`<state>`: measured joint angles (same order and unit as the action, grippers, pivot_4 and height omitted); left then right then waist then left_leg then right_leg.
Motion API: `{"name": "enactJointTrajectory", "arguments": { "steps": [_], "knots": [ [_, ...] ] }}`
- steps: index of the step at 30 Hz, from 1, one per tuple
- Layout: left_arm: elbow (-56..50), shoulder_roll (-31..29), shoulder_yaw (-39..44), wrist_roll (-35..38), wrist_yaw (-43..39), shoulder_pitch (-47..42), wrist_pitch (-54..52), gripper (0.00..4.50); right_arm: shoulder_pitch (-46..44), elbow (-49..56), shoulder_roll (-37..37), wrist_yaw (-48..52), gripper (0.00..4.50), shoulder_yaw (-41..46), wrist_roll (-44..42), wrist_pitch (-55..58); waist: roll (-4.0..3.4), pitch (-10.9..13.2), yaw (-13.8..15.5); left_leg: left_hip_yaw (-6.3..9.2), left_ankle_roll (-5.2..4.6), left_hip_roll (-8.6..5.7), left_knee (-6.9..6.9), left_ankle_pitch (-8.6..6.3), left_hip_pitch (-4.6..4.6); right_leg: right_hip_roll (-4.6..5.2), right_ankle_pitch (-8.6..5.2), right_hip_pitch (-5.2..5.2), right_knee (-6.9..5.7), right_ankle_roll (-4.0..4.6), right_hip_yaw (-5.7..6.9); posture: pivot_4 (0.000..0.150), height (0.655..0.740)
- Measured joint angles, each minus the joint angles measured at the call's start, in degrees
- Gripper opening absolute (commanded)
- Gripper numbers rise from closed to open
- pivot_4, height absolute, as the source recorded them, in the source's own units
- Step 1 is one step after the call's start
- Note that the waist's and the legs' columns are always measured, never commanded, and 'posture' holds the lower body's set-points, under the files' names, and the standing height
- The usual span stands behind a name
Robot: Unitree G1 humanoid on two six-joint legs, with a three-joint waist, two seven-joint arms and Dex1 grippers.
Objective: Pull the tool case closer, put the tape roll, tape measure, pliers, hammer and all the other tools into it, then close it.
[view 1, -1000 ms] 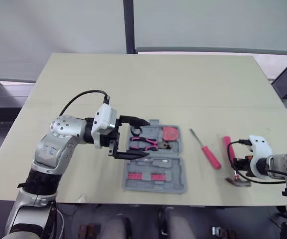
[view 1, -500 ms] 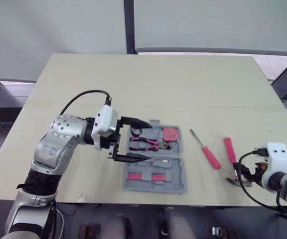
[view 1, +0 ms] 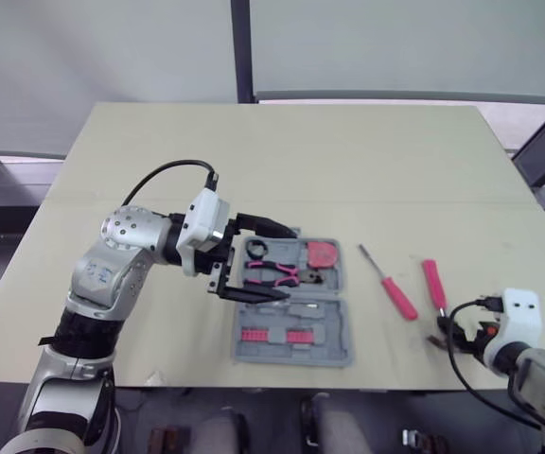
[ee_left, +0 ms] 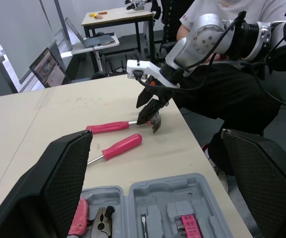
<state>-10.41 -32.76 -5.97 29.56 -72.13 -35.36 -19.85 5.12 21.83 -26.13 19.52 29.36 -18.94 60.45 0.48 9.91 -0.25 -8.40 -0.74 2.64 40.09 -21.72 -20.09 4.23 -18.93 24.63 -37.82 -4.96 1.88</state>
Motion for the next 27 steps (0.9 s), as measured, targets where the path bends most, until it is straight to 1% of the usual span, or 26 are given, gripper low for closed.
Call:
{"name": "enactJointTrajectory", "arguments": {
  "steps": [11, 13, 15, 16, 17, 19, 20, 21, 22, 27],
  "knots": [
    [0.0, 0.0, 0.0, 0.0, -0.1, 0.0, 0.0, 4.5, 0.8, -1.8, -0.2, -0.3, 4.43, -3.2, 1.4, -2.9, 0.0, 0.0, 0.0, 0.0, 0.0, -0.01, 0.0, 0.0, 0.0, 0.03, 0.0, -0.01, 0.01, 0.0, -0.03, 0.15, 0.74],
    [0.0, 0.0, 0.0, 0.0, -0.2, 0.0, 0.0, 4.5, 0.7, -2.1, -0.2, -0.6, 3.91, -3.9, 2.0, -3.6, 0.0, 0.0, 0.0, 0.0, 0.0, -0.01, 0.0, 0.0, 0.0, 0.02, 0.0, 0.0, 0.01, 0.0, -0.02, 0.15, 0.74],
    [0.1, 0.0, 0.0, -0.1, -0.3, 0.0, 0.1, 4.5, 0.7, -2.6, -0.1, -0.9, 3.19, -4.3, 2.0, -4.3, 0.0, 0.0, 0.0, 0.0, 0.0, 0.0, 0.0, 0.0, 0.01, 0.02, 0.0, -0.01, 0.01, 0.0, -0.02, 0.15, 0.74],
    [0.1, 0.0, 0.0, -0.1, -0.4, 0.0, 0.2, 4.5, 0.7, -2.7, -0.1, -0.9, 2.64, -4.3, 2.0, -4.4, 0.0, 0.0, 0.0, 0.0, 0.0, 0.0, 0.0, 0.0, 0.01, 0.03, 0.0, -0.02, 0.01, 0.0, -0.02, 0.15, 0.74],
    [0.2, 0.0, 0.0, -0.2, -0.6, 0.0, 0.5, 4.5, 0.6, -3.0, -0.1, -0.9, 2.23, -4.3, 2.0, -4.6, 0.0, 0.0, 0.1, 0.0, 0.0, -0.01, 0.01, 0.0, 0.01, 0.04, 0.0, -0.03, 0.02, 0.0, 0.0, 0.15, 0.74],
    [0.5, 0.0, 0.0, -0.3, -0.7, 0.0, 0.8, 4.5, 0.6, -3.2, -0.1, -1.0, 1.19, -4.3, 2.0, -4.8, 0.0, 0.0, 0.2, 0.02, -0.01, -0.03, 0.01, 0.0, 0.0, 0.08, 0.0, -0.05, 0.03, 0.0, 0.03, 0.15, 0.74],
    [0.7, 0.1, 0.0, -0.3, -0.8, 0.0, 0.9, 4.5, 0.5, -3.3, -0.1, -1.1, 0.82, -4.3, 2.0, -4.9, 0.0, 0.0, 0.2, 0.03, -0.01, -0.04, 0.01, 0.0, 0.0, 0.09, 0.0, -0.05, 0.03, 0.0, 0.04, 0.15, 0.74],
    [1.3, 0.1, 0.0, -0.3, -0.8, 0.0, 1.1, 4.5, 0.5, -3.3, -0.1, -1.2, 0.33, -4.3, 2.0, -5.0, 0.0, 0.0, 0.2, 0.03, -0.01, -0.04, 0.01, 0.0, 0.0, 0.1, 0.0, -0.06, 0.04, 0.0, 0.04, 0.15, 0.74],
    [1.8, 0.1, 0.0, -0.3, -0.9, 0.0, 1.2, 4.5, 0.4, -3.3, -0.1, -1.4, 0.09, -4.3, 2.0, -5.0, 0.0, 0.0, 0.2, 0.03, -0.01, -0.04, 0.01, 0.0, 0.0, 0.1, 0.0, -0.05, 0.03, 0.0, 0.05, 0.15, 0.74],
    [2.1, 0.1, 0.0, -0.4, -1.0, 0.0, 1.3, 4.5, 0.2, -3.4, -0.1, -2.4, 0.09, -3.0, 1.5, -4.0, 0.0, 0.0, 0.2, 0.04, -0.01, -0.04, 0.01, 0.0, -0.02, 0.11, 0.0, -0.05, 0.03, 0.0, 0.05, 0.15, 0.74]
  ]
}}
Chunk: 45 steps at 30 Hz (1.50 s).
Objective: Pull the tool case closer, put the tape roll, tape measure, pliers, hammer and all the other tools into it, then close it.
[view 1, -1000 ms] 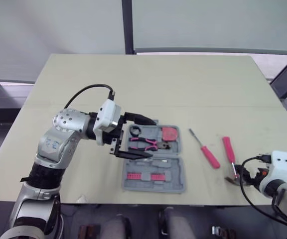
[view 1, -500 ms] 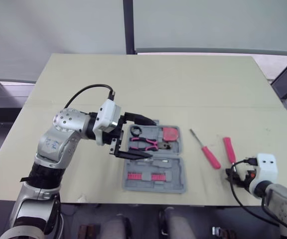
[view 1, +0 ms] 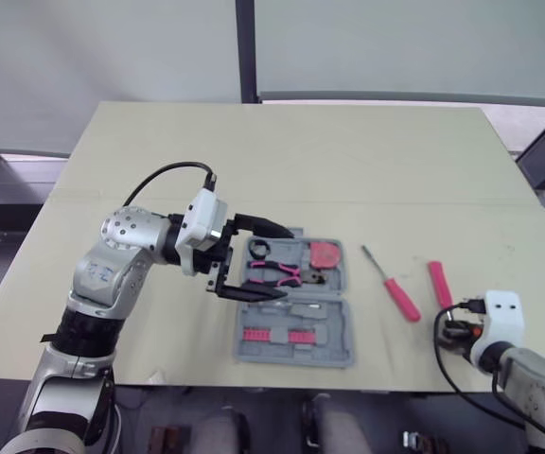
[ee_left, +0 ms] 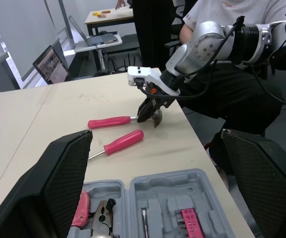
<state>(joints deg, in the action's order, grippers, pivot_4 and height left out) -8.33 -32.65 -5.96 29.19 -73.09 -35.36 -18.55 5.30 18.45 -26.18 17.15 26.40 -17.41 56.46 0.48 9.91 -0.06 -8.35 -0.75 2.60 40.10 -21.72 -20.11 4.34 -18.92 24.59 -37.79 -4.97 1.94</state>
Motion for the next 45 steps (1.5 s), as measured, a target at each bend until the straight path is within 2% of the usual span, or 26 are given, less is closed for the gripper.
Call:
{"name": "enactJointTrajectory", "arguments": {
  "steps": [16, 20, 24, 27, 32, 38, 42, 45],
  "knots": [
    [0.0, -0.1, 0.0, 0.0, -0.5, 0.1, 0.0, 4.5, -4.1, 4.1, -9.3, 1.7, 0.09, 4.6, -6.0, 6.5, -0.01, 0.0, -0.1, -0.01, 0.0, 0.01, -0.01, 0.0, 0.0, 0.0, 0.0, 0.02, 0.0, 0.0, -0.02, 0.15, 0.74],
    [0.0, -2.0, 0.5, 0.0, -0.8, 1.6, 0.0, 4.5, -4.0, 6.6, -16.1, 7.3, 0.09, 3.9, -8.9, 7.7, -0.03, 0.0, -0.1, -0.01, -0.01, 0.03, -0.02, 0.0, 0.0, 0.0, 0.0, 0.04, 0.0, 0.0, -0.03, 0.15, 0.74],
    [0.0, -6.7, 0.6, -0.9, -2.9, 6.2, 0.6, 4.5, -3.2, 13.1, -28.0, 19.0, 0.09, 0.3, -14.7, 7.6, -0.06, 0.0, -0.9, -0.01, 0.0, 0.13, -0.1, 0.0, 0.05, 0.03, 0.0, 0.04, 0.03, 0.02, -0.1, 0.15, 0.74],
    [0.1, -10.6, 1.0, -1.9, -4.6, 9.4, 1.5, 4.5, -5.0, 17.9, -37.0, 27.4, 0.09, -5.2, -18.9, 7.6, -0.02, 0.0, -1.0, 0.08, 0.0, 0.15, -0.06, 0.0, 0.01, 0.15, 0.0, 0.01, 0.09, 0.03, 0.01, 0.15, 0.74],
    [1.9, -16.4, 1.4, -5.8, -8.2, 15.7, 7.7, 4.5, -15.7, 20.7, -43.3, 33.4, 0.09, -18.3, -21.7, 7.5, 0.02, 0.0, -1.5, 0.11, -0.04, 0.14, -0.09, -0.03, -0.04, 0.31, 0.0, 0.02, 0.21, 0.05, 0.11, 0.15, 0.74],
    [7.2, -17.5, 1.0, -11.1, -9.0, 19.7, 15.9, 4.5, -28.0, 21.9, -41.5, 33.9, 0.09, -36.7, -16.4, 6.0, 0.06, 0.1, -1.5, 0.15, -0.06, 0.13, -0.03, -0.04, -0.17, 0.53, 0.03, 0.09, 0.24, 0.13, 0.35, 0.15, 0.74],
    [9.4, -17.3, 1.0, -12.5, -8.7, 20.0, 18.5, 4.5, -37.4, 20.5, -36.2, 33.9, 0.09, -49.8, -10.7, 6.5, 0.06, 0.1, -1.6, 0.13, -0.06, 0.14, -0.03, -0.04, -0.23, 0.55, 0.02, 0.24, 0.17, 0.16, 0.41, 0.15, 0.74],
    [9.8, -17.0, 1.0, -12.6, -8.1, 20.2, 18.5, 4.5, -42.4, 18.0, -33.1, 33.8, 0.09, -56.1, -7.1, 7.6, 0.05, 0.1, -1.6, 0.09, -0.06, 0.13, -0.02, -0.04, -0.24, 0.56, 0.02, 0.3, 0.11, 0.16, 0.58, 0.15, 0.74]
  ]
}}
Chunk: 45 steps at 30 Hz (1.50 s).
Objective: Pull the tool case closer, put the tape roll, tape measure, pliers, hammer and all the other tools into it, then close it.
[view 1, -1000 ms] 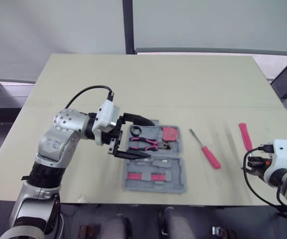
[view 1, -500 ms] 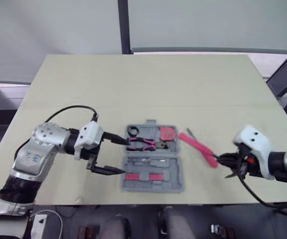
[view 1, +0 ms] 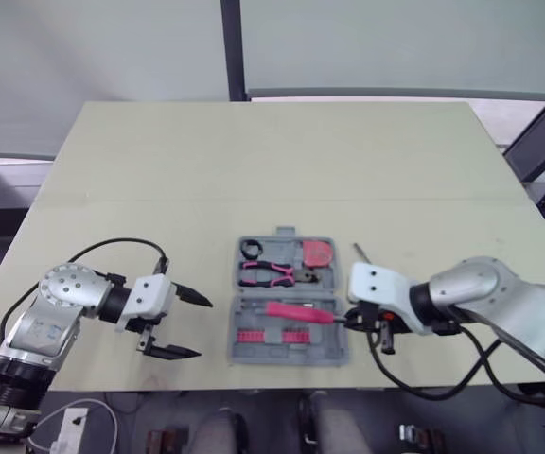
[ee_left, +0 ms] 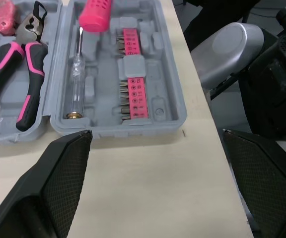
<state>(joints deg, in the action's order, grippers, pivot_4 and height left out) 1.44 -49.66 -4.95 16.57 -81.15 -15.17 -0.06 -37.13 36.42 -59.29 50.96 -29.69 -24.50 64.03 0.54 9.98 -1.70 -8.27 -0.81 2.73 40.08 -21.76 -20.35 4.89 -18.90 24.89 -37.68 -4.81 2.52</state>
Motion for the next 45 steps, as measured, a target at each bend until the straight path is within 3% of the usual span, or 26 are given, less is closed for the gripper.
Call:
{"name": "enactJointTrajectory", "arguments": {
  "steps": [14, 41, 45],
  "knots": [
    [2.1, 2.5, -1.3, -3.1, 2.4, -1.4, 2.6, 4.5, -11.1, -10.6, 12.0, 1.3, 0.09, -17.3, 11.0, -0.3, 0.02, 0.0, 0.0, -0.11, -0.01, -0.01, 0.12, 0.01, -0.21, 0.01, 0.0, 0.33, -0.22, 0.0, 0.29, 0.15, 0.74],
    [1.2, 4.2, -2.6, -3.2, 3.8, -4.5, 1.2, 4.5, -9.4, -16.1, 15.9, 4.8, 0.09, -18.8, 19.1, -7.9, 0.03, 0.0, -0.1, -0.12, -0.01, 0.01, 0.13, 0.01, -0.22, -0.03, 0.01, 0.35, -0.3, 0.01, 0.32, 0.15, 0.74],
    [1.2, 4.5, -2.8, -3.1, 3.9, -4.6, 1.0, 4.5, -8.7, -16.4, 16.5, 4.8, 1.79, -16.3, 18.7, -7.7, 0.03, 0.0, -0.1, -0.12, -0.01, 0.0, 0.15, 0.01, -0.22, -0.03, 0.01, 0.35, -0.3, 0.01, 0.32, 0.15, 0.74]
  ]
}}
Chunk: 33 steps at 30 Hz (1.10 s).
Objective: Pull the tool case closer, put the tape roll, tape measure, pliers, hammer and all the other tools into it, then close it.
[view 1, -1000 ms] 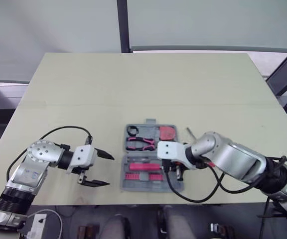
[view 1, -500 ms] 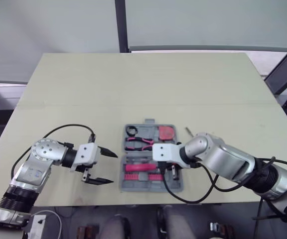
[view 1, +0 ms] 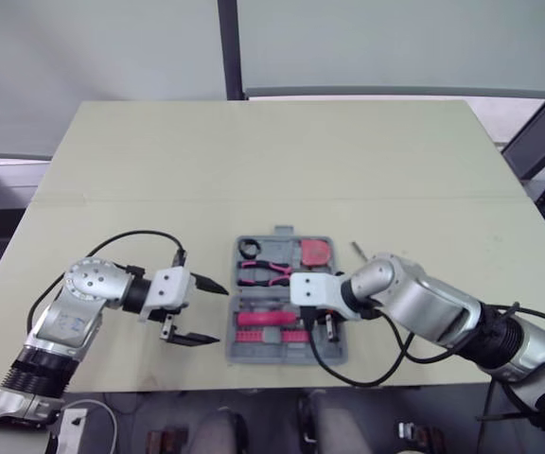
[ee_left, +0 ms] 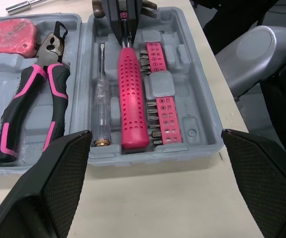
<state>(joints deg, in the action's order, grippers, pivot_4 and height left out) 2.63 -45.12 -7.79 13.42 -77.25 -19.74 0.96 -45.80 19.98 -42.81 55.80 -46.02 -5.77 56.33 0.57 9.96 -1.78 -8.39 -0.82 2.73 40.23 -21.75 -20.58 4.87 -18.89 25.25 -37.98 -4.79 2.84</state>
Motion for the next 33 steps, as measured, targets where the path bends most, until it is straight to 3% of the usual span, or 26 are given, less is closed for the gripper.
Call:
{"name": "enactJointTrajectory", "arguments": {
  "steps": [5, 10, 13, 19, 20, 33],
  "knots": [
    [-0.5, 0.1, 0.0, 0.0, 0.2, -0.3, -0.6, 4.5, 0.6, 0.0, 0.6, 0.3, 4.25, 8.7, -2.8, -0.4, 0.0, 0.0, 0.1, 0.0, 0.0, 0.0, -0.01, 0.0, 0.0, 0.0, 0.0, -0.01, -0.01, 0.0, 0.01, 0.15, 0.74],
    [-1.9, 0.3, 0.0, 0.4, 0.2, -0.9, -1.4, 4.5, 10.1, -3.6, 4.8, 0.1, 4.25, 18.5, -7.2, -9.1, 0.1, -0.1, 0.2, 0.02, 0.0, -0.01, -0.01, 0.0, 0.0, -0.17, 0.02, -0.11, 0.01, -0.02, 0.05, 0.15, 0.74],
    [-1.9, 0.7, 0.0, 0.6, 0.2, -1.7, -1.5, 4.5, 17.6, -8.3, 9.5, -0.3, 3.34, 23.8, -9.3, -19.7, 0.1, 0.0, 0.2, 0.0, 0.0, -0.03, -0.02, 0.0, 0.02, -0.28, 0.02, -0.11, -0.01, -0.03, 0.02, 0.15, 0.74],
    [-1.8, 0.9, 0.0, 0.6, -0.2, -1.8, -1.3, 4.5, 26.7, -14.2, 12.3, 0.8, 0.27, 27.0, -9.4, -35.7, 0.09, 0.0, 0.0, -0.03, 0.0, 0.01, -0.02, 0.0, 0.08, -0.29, 0.02, -0.12, -0.01, -0.04, -0.04, 0.15, 0.74],
    [-1.8, 0.9, 0.0, 0.6, -0.3, -2.0, -1.2, 4.5, 27.1, -15.2, 12.8, 0.7, 0.03, 27.0, -9.2, -36.9, 0.09, 0.0, 0.0, -0.03, 0.0, 0.03, -0.02, 0.0, 0.11, -0.3, 0.02, -0.12, -0.01, -0.03, -0.05, 0.15, 0.74],
    [-1.7, 1.3, -0.1, 0.7, -0.8, -3.0, -2.3, 4.5, 29.4, -17.9, 15.3, -0.3, 0.03, 27.3, -6.8, -40.4, 0.09, 0.0, 0.2, -0.02, 0.0, 0.02, -0.01, 0.0, 0.13, -0.26, 0.02, -0.17, -0.04, -0.02, -0.05, 0.15, 0.74]
  ]
}}
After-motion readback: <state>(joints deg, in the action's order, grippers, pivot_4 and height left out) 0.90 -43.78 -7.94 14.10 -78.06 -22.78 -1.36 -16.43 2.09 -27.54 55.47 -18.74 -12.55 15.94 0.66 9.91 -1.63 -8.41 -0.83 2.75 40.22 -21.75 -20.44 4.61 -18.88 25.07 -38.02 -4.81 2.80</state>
